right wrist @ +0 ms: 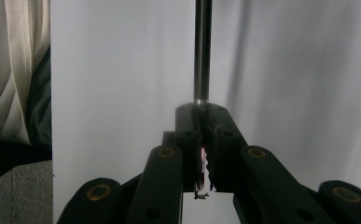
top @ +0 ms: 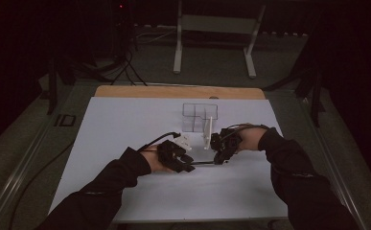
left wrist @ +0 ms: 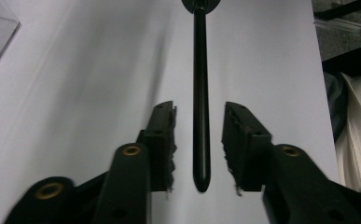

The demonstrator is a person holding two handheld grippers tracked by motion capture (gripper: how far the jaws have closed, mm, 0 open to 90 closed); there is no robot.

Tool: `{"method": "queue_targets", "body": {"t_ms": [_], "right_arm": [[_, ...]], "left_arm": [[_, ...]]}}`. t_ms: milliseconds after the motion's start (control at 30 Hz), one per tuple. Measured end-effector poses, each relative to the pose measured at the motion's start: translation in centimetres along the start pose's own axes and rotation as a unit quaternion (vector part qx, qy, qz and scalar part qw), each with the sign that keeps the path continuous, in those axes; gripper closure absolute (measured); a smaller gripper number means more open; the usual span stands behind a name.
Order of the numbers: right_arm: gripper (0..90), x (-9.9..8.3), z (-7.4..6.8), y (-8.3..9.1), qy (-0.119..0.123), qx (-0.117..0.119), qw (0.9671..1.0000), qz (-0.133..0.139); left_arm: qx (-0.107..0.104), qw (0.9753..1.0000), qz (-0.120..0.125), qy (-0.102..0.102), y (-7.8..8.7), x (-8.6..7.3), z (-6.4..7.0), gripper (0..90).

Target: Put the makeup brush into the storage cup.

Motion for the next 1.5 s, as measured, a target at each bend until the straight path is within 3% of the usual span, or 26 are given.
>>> {"method": "queue_targets", "body": {"t_ms": [333, 533, 733, 967, 1200, 1333, 1500], "right_arm": [[84.0, 0.2, 0.0, 0.0, -0.001, 0.001, 1.0, 0.001], [84.0, 0.2, 0.1, -0.1, 0.0, -0.001, 1.0, -0.005], [83.9, 0.3, 0.1, -0.2, 0.001, 0.0, 1.0, -0.002], [83.8, 0.3, 0.2, -0.2, 0.003, -0.008, 1.0, 0.005], [82.3, 0.3, 0.1, -0.1, -0.004, -0.009, 0.9999, 0.012], [73.3, 0.2, 0.2, 0.3, -0.003, -0.026, 0.9992, 0.029], [60.4, 0.1, 0.1, 1.1, -0.001, -0.054, 0.9967, 0.062]], "left_arm": [[-0.008, 0.9999, -0.011, 0.003, -0.5, 0.1, -0.2, 80.2], [-0.011, 0.9998, -0.013, 0.006, -0.6, 0.0, -0.3, 83.5], [-0.019, 0.9997, -0.01, 0.012, -0.6, -0.1, -0.4, 84.2], [-0.007, 0.9999, 0.002, 0.012, -0.6, -0.4, -0.5, 84.1], [-0.014, 0.9994, 0.006, 0.03, -0.5, -0.6, -0.4, 84.7], [-0.01, 0.9991, 0.016, 0.039, 0.0, -0.7, -0.3, 84.8], [0.009, 0.9985, 0.021, 0.05, 0.7, -1.2, -0.4, 84.8]]}}
Point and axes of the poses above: each handheld gripper's, and its own axes: y roughly backward along the jaws, x roughly out of its top, z roughly to its right, the point moved 2 cm from there along -y, roughly forward along the jaws, and after that the axes turned 11 degrees about -y, right-handed, at the moved point
